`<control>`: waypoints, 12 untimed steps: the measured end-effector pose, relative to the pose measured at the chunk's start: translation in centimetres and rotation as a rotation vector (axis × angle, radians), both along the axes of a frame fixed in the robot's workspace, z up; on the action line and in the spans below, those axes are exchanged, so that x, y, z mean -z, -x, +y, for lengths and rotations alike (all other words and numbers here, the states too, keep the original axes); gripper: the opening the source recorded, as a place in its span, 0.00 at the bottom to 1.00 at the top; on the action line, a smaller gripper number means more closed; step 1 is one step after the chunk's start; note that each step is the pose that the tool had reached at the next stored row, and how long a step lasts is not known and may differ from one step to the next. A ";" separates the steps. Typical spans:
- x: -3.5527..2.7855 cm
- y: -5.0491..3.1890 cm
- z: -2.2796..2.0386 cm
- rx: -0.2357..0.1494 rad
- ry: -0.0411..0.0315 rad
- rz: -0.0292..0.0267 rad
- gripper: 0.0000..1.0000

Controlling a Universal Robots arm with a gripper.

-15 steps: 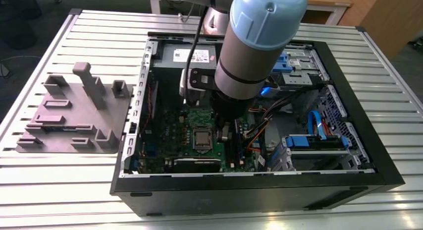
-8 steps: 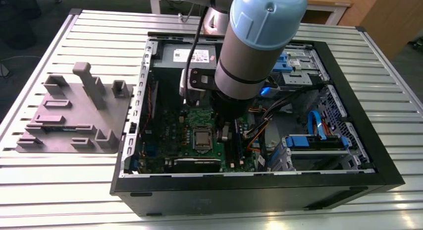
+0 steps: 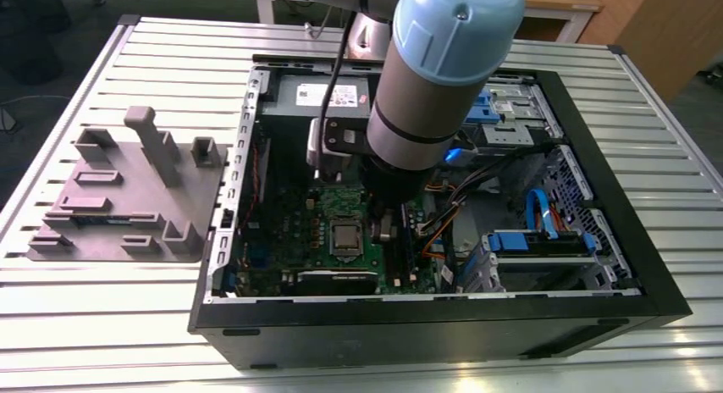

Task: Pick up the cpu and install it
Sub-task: 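Install the first cpu locking lever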

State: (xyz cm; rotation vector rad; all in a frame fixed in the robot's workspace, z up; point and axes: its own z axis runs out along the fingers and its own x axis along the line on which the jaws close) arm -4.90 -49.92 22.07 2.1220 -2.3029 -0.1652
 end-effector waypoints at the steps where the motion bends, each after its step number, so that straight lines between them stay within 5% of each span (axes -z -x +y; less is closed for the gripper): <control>1: 0.01 0.00 0.00 -0.014 -0.0001 0.0000 0.10; 12: 0.02 0.00 0.00 -0.032 -0.0002 -0.0002 0.10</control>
